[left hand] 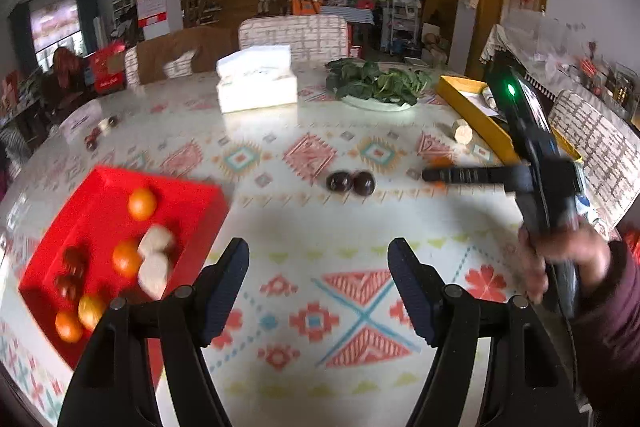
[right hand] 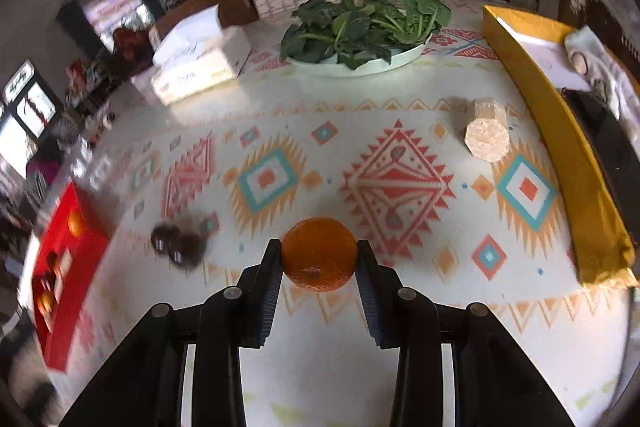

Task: Organize fruits
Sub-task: 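Grasp a tangerine with the right tool, then grasp a dark red date with the left tool while the right tool holds the tangerine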

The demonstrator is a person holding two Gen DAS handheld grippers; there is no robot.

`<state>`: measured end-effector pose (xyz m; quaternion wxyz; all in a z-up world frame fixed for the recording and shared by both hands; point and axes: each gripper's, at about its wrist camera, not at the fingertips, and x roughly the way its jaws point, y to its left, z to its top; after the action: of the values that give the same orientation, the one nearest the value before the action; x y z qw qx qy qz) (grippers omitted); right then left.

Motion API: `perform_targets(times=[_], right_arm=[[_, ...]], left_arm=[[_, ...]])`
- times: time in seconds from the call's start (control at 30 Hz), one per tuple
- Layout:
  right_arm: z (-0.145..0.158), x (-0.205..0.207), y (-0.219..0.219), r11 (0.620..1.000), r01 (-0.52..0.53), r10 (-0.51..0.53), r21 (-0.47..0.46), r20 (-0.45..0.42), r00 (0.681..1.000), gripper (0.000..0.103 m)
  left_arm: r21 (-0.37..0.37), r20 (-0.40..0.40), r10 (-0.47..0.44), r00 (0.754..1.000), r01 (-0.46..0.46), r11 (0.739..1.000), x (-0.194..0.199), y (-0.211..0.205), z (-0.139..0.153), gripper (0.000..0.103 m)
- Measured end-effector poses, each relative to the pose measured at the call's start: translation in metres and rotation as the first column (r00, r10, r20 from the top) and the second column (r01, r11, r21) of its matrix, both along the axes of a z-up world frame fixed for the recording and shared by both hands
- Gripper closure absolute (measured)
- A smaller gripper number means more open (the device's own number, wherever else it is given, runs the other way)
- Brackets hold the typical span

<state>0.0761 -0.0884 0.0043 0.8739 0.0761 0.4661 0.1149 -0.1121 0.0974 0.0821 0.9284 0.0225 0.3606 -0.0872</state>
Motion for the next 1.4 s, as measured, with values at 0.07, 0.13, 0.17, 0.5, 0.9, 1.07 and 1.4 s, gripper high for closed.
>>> perform_targets(times=[0.07, 0.13, 0.17, 0.5, 0.9, 1.07, 1.4], right_arm=[[0.000, -0.007, 0.000, 1.000, -0.015, 0.016, -0.026, 0.012, 1.000, 0.063], [0.000, -0.007, -0.002, 1.000, -0.018, 0.019, -0.014, 0.013, 1.000, 0.063], [-0.001, -0.005, -0.004, 1.000, -0.022, 0.022, 0.002, 0.011, 1.000, 0.063], [-0.001, -0.004, -0.009, 0.999, -0.035, 0.035, 0.040, 0.012, 0.999, 0.063], [-0.001, -0.005, -0.009, 0.998, -0.028, 0.027, 0.050, 0.013, 1.000, 0.063], [-0.001, -0.005, -0.010, 0.998, -0.030, 0.029, 0.047, 0.015, 0.999, 0.063], [-0.001, -0.006, -0.009, 0.999, -0.031, 0.030, 0.038, 0.018, 0.999, 0.063]], left_arm=[[-0.011, 0.002, -0.031, 1.000, 0.031, 0.999, 0.013, -0.009, -0.002, 0.032], [-0.007, 0.003, -0.059, 0.998, 0.059, 0.998, 0.027, -0.024, -0.007, 0.035], [-0.003, -0.003, -0.076, 0.997, 0.076, 0.997, 0.034, -0.033, -0.010, 0.041], [0.039, -0.136, -0.142, 0.981, 0.149, 0.988, 0.118, -0.073, -0.059, 0.049], [0.075, -0.128, -0.216, 0.968, 0.227, 0.971, 0.105, -0.087, -0.053, 0.072], [0.116, -0.127, -0.171, 0.977, 0.186, 0.976, 0.110, -0.074, -0.052, 0.067], [0.190, -0.082, -0.143, 0.986, 0.156, 0.969, 0.103, -0.059, -0.046, 0.049]])
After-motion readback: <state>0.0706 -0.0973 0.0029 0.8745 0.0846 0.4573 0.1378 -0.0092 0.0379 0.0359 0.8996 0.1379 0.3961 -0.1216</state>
